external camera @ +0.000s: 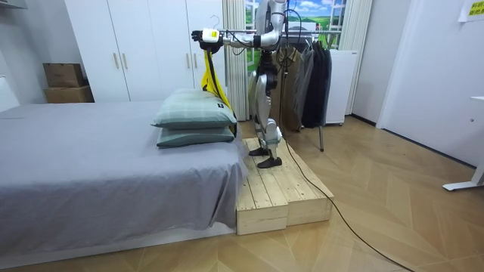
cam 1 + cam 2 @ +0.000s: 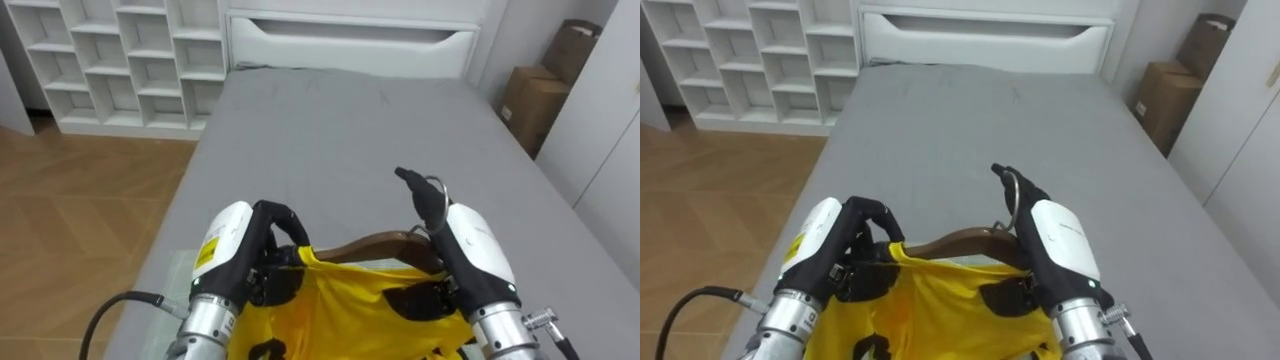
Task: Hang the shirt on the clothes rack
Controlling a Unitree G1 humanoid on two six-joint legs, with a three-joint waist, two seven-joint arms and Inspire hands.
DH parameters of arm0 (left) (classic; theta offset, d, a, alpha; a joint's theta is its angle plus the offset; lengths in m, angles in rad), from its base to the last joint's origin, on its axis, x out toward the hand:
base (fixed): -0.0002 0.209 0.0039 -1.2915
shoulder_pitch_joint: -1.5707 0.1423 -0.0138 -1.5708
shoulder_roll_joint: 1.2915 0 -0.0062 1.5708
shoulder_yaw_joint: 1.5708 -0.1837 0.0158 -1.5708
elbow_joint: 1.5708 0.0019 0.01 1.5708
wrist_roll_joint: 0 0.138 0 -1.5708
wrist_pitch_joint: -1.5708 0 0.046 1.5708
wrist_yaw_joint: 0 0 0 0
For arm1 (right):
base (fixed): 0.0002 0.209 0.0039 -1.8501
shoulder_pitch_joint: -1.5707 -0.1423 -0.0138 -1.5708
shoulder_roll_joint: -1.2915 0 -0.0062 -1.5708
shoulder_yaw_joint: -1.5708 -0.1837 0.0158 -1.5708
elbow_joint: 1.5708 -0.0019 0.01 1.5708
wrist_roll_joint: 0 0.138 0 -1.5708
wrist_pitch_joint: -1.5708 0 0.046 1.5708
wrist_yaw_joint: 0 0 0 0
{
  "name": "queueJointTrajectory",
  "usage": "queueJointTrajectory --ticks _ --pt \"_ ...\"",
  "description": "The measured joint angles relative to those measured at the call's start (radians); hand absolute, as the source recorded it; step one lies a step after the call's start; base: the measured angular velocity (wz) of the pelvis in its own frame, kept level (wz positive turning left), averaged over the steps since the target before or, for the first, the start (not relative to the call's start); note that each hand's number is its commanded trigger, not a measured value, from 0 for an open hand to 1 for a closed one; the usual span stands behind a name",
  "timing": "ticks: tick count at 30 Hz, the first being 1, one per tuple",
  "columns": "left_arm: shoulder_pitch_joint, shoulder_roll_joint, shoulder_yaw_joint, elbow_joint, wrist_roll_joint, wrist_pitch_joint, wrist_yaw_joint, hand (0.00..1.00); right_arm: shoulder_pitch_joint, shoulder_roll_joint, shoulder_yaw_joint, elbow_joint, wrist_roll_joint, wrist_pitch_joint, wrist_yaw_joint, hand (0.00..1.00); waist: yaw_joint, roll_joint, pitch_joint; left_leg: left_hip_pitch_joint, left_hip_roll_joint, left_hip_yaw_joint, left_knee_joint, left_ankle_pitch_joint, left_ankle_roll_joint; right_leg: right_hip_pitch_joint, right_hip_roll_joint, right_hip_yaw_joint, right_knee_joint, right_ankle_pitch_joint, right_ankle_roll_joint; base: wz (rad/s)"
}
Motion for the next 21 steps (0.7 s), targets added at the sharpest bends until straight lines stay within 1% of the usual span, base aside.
queueJointTrajectory --ticks 1,2,3,4,7,9,16,17,18,19,20,21 --pt "0.0 0.001 -0.001 0.0 0.0 0.0 0.0 1.0 0.0 0.0 0.0 0.002 0.001 0.0 0.0 0.0 0.0 0.002 0.0044 0.0 0.0 0.0 0.0 0.0 0.0 0.0 0.0 0.0 0.0 0.0 0.0 0.0" --pt "0.0 0.002 -0.001 0.0 0.0 0.0 0.0 1.0 -0.002 0.001 0.0 0.006 0.004 0.0 0.0 0.0 0.0 0.003 0.0069 0.0 0.0 0.0 0.0 0.0 0.0 0.0 0.0 0.0 0.0 0.0 0.0 0.0" --pt "0.0 0.004 -0.002 0.0 0.0 0.0 0.0 1.0 -0.003 0.003 0.0 0.012 0.01 0.0 0.0 0.0 0.0 0.006 0.0116 -0.001 0.0 -0.001 -0.001 0.0 0.0 -0.001 0.0 0.0 0.0 0.0 0.0 0.0" --pt "0.0 0.006 -0.003 0.0 0.002 0.0 0.0 1.0 -0.003 0.007 0.0 0.021 0.021 0.0 0.0 0.0 0.0 0.007 0.0132 -0.001 0.0 -0.001 -0.005 0.0 0.0 -0.002 0.0 0.0 0.0 0.0 0.0 0.0" --pt "0.0 0.021 -0.014 0.0 0.003 0.0 0.0 1.0 -0.004 0.011 0.0 0.056 0.067 -0.001 0.0 0.0 -0.003 0.008 0.0134 -0.002 0.001 -0.005 -0.008 0.0 0.0 -0.002 0.002 -0.001 -0.001 0.0 0.0 0.03" --pt "0.0 0.025 -0.018 0.0 0.007 0.0 0.0 1.0 -0.004 0.012 0.0 0.079 0.082 -0.001 0.0 0.0 -0.005 0.008 0.0129 -0.002 0.001 -0.008 -0.01 0.0 0.0 -0.002 0.003 -0.001 -0.003 0.0 0.0 0.05" --pt "0.0 0.04 -0.018 -0.01 0.012 0.0 0.005 1.0 0.0 0.014 0.001 0.146 0.086 -0.001 -0.003 0.0 -0.01 0.014 0.0086 -0.002 -0.002 -0.014 -0.007 0.0 0.0 0.003 0.0 -0.004 -0.018 0.0 0.0 0.01" --pt "0.0 0.041 -0.018 -0.01 0.013 0.0 0.005 1.0 0.0 0.014 0.001 0.154 0.087 -0.001 -0.003 0.17 -0.01 0.014 0.0076 -0.002 -0.002 -0.014 -0.007 0.0 0.0 0.003 0.0 -0.004 -0.018 0.0 0.0 0.0" --pt "0.0 0.043 -0.018 -0.011 0.014 0.0 0.005 1.0 -0.001 0.014 0.002 0.167 0.093 -0.001 -0.007 0.44 -0.01 0.018 0.0053 -0.002 -0.002 -0.014 -0.007 0.0 0.0 0.003 0.0 -0.004 -0.018 0.0 0.0 0.0" --pt "0.0 0.047 -0.018 -0.012 0.014 0.0 0.004 1.0 0.0 0.014 0.003 0.178 0.097 -0.001 -0.01 0.57 -0.01 0.021 0.0032 -0.002 -0.002 -0.014 -0.007 0.0 0.0 0.003 0.0 -0.004 -0.018 0.0 0.0 0.0" --pt "0.0 0.049 -0.018 -0.012 0.014 0.0 0.004 1.0 0.0 0.014 0.003 0.184 0.101 -0.001 -0.01 0.73 -0.01 0.023 0.0022 -0.002 -0.002 -0.014 -0.007 0.0 0.0 0.004 0.0 -0.004 -0.018 0.0 0.0 0.0" --pt "0.0 0.05 -0.018 -0.012 0.015 0.0 0.004 1.0 0.0 0.014 0.004 0.195 0.109 -0.001 -0.013 0.87 -0.01 0.025 0.0008 -0.001 -0.002 -0.014 -0.007 0.0 0.0 0.004 0.0 -0.005 -0.018 0.0 0.0 0.0"
